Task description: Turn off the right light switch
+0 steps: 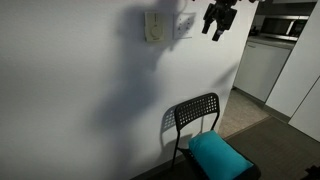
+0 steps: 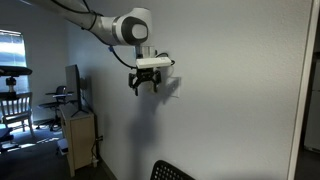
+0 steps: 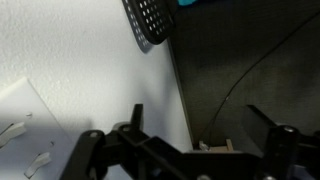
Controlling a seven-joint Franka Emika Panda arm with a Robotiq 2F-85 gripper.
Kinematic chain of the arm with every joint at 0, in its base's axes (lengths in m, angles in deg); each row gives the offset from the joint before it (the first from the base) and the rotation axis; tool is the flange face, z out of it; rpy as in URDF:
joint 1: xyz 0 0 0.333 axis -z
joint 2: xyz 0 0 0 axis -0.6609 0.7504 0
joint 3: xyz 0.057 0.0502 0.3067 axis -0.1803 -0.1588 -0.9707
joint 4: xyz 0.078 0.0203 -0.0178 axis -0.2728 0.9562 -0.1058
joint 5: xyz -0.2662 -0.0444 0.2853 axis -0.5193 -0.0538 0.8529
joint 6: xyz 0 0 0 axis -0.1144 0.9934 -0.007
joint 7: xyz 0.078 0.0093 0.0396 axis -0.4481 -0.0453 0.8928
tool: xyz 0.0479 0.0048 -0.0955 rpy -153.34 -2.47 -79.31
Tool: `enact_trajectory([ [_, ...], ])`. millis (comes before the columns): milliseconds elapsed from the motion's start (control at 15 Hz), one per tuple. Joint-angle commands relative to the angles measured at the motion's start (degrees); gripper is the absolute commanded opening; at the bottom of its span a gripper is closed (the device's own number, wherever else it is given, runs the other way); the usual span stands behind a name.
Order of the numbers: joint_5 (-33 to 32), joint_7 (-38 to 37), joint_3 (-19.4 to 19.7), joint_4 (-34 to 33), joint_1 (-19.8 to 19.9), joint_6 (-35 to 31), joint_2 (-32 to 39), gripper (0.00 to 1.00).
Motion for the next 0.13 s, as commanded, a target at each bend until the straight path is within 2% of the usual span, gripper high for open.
enact_trajectory([
  [0, 4.0, 4.7, 0.4, 2.9, 0.7, 3.1, -2.3, 1.0],
  [67, 5.0, 5.8, 0.5, 3.4, 0.7, 3.5, -2.4, 1.0],
])
